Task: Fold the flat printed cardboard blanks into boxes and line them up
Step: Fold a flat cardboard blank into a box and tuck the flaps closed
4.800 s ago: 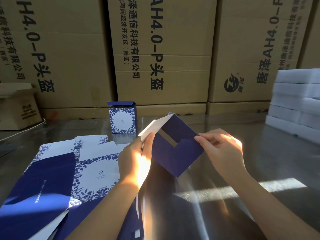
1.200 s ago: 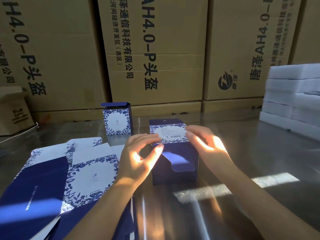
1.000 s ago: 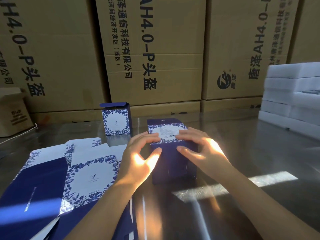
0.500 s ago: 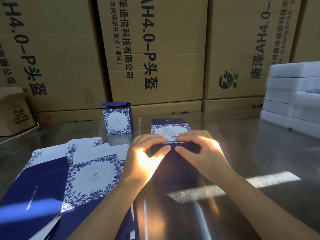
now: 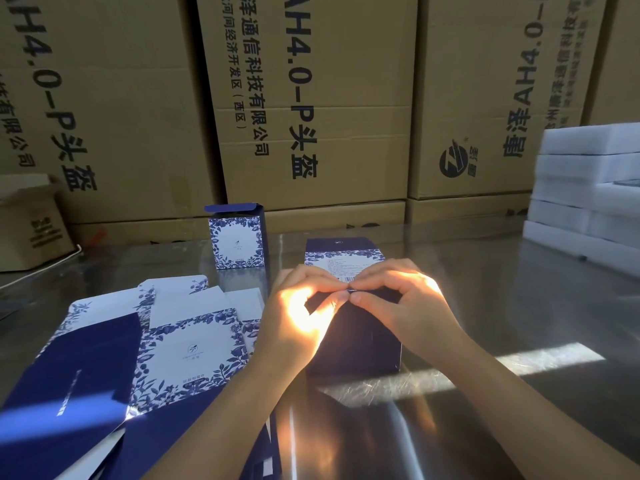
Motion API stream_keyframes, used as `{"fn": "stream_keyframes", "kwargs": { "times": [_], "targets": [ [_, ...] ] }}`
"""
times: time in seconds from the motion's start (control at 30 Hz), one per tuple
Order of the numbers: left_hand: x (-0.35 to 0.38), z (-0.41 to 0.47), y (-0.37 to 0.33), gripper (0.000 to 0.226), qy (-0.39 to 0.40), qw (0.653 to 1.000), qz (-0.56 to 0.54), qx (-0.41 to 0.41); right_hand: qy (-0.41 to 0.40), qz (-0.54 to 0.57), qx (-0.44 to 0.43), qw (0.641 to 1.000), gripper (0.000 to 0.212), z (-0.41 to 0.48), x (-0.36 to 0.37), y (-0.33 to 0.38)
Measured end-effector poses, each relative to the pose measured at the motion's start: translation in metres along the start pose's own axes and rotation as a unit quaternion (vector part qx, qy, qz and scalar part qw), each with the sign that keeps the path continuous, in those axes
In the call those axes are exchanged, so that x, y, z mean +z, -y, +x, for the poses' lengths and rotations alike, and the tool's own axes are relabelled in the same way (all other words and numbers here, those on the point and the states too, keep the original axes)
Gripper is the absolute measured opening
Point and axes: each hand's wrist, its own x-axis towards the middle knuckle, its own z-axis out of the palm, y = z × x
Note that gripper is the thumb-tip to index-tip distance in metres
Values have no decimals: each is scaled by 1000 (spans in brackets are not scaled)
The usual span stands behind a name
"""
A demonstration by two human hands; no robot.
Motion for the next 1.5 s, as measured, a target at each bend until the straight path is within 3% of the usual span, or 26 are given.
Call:
{"fn": "stream_keyframes", "kwargs": {
  "times": [0.5,1.1,1.3,1.5],
  "targets": [
    [-2,0,-3,15,16,999,-43,-26,14,19,12,1000,14,-1,-2,1],
    [-1,1,1,12,4,1000,-26,0,9,16,-4,1000,8,1,0,0],
    [-6,4,4,21,26,999,-42,-19,59,56,37,996,20,5,-12,-5],
    [-7,6,6,30,34,995,-64,-61,54,80,59,994,22,6,-12,-6]
  ]
}}
